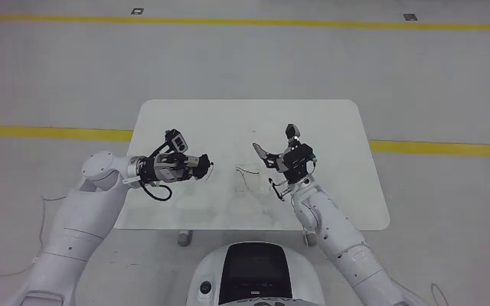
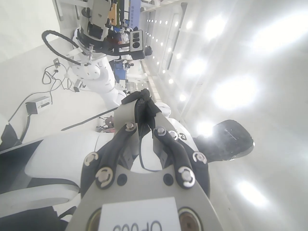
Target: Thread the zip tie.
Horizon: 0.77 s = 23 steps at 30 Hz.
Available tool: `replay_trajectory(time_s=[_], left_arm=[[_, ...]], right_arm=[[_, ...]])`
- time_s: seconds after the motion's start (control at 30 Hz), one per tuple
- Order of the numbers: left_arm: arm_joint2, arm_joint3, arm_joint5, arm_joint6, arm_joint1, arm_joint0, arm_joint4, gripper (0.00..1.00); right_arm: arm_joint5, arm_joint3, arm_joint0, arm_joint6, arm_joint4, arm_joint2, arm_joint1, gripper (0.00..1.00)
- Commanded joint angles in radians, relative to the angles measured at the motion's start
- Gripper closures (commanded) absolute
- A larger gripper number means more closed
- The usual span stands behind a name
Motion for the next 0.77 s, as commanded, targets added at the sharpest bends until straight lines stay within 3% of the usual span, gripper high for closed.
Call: replay_trajectory(time_s=[0.0,0.17,0.73], left_arm=[[0.005,-0.022,0.010,0.009,0.000,-0.007,0.010,1.00],[0.019,-0.062,0.007,0.022,0.001,-0.019,0.041,1.00],[0.019,-0.062,0.007,0.022,0.001,-0.019,0.041,1.00]], right_arm=[[0.005,-0.010,-0.008,-0.006,0.012,0.013,0.001,0.00],[-0.004,-0.031,-0.033,-0.027,0.042,0.048,0.006,0.00],[-0.004,-0.031,-0.033,-0.027,0.042,0.048,0.006,0.00]])
